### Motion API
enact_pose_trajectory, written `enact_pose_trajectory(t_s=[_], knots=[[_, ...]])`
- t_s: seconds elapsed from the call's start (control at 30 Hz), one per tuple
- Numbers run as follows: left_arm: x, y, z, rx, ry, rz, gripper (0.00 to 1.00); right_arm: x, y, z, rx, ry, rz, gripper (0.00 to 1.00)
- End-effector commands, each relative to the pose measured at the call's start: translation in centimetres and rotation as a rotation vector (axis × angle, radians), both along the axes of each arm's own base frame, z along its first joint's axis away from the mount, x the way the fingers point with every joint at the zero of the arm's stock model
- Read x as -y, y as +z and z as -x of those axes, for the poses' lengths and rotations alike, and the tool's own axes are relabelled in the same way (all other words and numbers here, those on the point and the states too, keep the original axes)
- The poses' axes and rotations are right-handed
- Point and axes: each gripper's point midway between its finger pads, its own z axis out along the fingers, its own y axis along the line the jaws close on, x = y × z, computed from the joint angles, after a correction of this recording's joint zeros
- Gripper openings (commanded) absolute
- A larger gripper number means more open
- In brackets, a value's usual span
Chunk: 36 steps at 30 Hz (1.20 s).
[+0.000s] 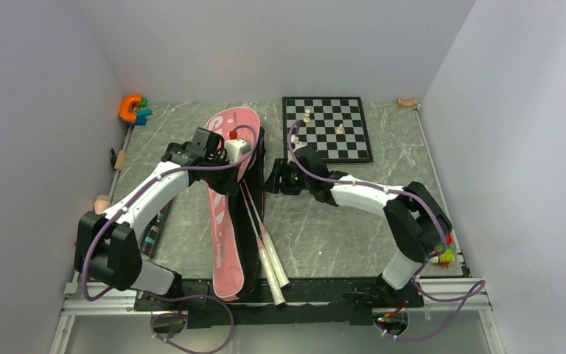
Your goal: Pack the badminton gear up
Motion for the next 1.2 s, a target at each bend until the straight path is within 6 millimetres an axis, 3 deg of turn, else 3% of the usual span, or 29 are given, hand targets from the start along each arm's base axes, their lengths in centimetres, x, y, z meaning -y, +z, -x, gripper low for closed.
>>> enact_pose_trajectory(t_s=[0.0,0.2,0.43,0.53,0.6,0.73,0.83,1.0,1.17], knots=[[1.0,1.8,-0.1,0.056,-0.045,0.056,0.00,-0.7,-0.4,-2.4,0.033,-0.009,-0.043,0.59],[1.0,1.9,-0.1,0.058,-0.044,0.059,0.00,-2.3,-3.2,-3.1,-0.016,0.011,-0.086,0.62],[1.0,1.9,-0.1,0.060,-0.044,0.058,0.00,-3.5,-5.0,-3.2,-0.055,0.021,-0.142,0.58],[1.0,1.8,-0.1,0.055,-0.043,0.057,0.00,-4.0,-5.1,-3.0,-0.069,0.033,-0.176,0.46],[0.9,1.8,-0.1,0.058,-0.041,0.053,0.00,-4.1,-5.1,-2.8,-0.078,0.038,-0.184,0.29],[0.8,1.9,-0.2,0.062,-0.043,0.046,0.06,-3.6,-2.9,-2.1,-0.059,0.040,-0.202,0.01],[1.0,2.1,-0.2,0.063,-0.051,0.058,0.17,-2.9,-0.4,-1.5,-0.034,0.042,-0.212,0.00],[1.6,3.1,-0.1,0.079,-0.065,0.093,0.27,-2.0,3.5,-0.4,0.010,0.036,-0.248,0.00],[2.1,4.4,0.2,0.101,-0.080,0.141,0.50,-1.9,6.2,0.7,0.022,0.050,-0.287,0.00]])
